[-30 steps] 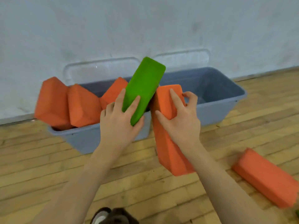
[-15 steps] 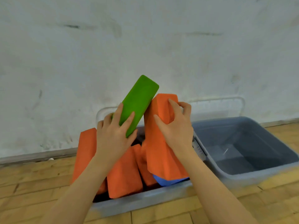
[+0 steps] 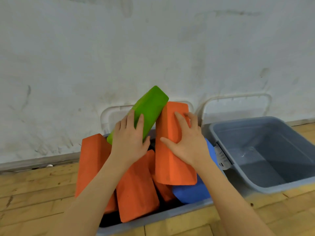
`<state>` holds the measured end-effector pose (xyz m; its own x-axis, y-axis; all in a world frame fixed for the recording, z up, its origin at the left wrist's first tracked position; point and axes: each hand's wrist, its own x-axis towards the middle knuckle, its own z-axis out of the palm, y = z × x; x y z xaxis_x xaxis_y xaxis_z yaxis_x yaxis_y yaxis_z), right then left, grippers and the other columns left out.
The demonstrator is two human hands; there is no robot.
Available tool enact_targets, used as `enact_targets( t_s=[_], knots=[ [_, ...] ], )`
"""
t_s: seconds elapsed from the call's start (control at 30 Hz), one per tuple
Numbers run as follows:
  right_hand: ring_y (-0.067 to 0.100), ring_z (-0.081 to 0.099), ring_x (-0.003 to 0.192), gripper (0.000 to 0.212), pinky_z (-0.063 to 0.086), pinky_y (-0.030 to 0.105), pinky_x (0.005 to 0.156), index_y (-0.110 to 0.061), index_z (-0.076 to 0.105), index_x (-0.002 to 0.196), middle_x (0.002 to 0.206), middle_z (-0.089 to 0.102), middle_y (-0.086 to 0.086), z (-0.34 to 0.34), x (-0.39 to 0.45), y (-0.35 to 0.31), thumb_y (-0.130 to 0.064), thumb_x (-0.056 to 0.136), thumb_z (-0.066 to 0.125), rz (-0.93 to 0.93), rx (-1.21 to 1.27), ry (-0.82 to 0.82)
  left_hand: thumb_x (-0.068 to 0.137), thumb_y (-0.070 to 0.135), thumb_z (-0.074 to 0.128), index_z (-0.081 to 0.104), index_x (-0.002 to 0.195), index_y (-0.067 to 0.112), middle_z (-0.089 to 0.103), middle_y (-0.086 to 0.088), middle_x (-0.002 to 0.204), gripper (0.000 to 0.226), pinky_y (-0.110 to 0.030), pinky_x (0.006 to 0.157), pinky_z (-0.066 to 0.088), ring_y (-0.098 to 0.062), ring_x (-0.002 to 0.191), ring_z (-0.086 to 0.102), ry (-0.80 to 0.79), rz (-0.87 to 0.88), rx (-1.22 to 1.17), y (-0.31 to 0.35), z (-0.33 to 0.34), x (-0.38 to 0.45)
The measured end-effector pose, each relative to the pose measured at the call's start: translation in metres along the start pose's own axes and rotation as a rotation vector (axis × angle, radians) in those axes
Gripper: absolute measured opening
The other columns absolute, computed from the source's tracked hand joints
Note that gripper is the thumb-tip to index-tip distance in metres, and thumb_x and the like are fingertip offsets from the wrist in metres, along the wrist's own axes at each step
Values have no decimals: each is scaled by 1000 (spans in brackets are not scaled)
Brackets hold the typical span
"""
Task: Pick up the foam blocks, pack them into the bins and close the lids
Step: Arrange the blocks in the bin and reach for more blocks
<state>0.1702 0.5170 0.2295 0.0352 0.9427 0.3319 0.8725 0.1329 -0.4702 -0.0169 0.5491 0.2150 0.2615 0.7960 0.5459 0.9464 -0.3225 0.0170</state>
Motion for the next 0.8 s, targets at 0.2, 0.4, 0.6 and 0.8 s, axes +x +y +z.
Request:
enact_targets(
  t_s=[0.2,0.4,0.6,0.8],
  knots=[
    [20,30,137,74,42,36,95,-34,29,144,157,6,-10,0,-23,9,-36,80,68,19,261,120,62,42,81,45,138,17,45,-14,141,87,-54,75,47,-44,107,56,-27,-215,-45,16,2,-31],
    [14,29,136,72,46,33,80,-36,31,143,155,8,-11,-8,-35,11,-38,80,66,88,226,242,54,23,89,52,129,1,58,-19,124,86,-64,85,44,-45,110,55,58,-168,-57,26,4,-26],
    [16,34,133,72,38,27,74,-35,29,144,155,8,-11,-22,-47,13,-39,82,65,102,188,241,60,22,85,65,113,4,60,-18,122,59,-57,85,45,-40,109,58,-164,-95,-45,27,27,-39],
    [1,30,128,68,25,-8,82,-29,34,142,151,17,-7,-36,-46,5,-27,83,68,43,456,278,80,71,18,10,143,48,24,7,153,68,-39,108,24,-14,137,29,-264,-168,-643,54,2,-70]
  ],
)
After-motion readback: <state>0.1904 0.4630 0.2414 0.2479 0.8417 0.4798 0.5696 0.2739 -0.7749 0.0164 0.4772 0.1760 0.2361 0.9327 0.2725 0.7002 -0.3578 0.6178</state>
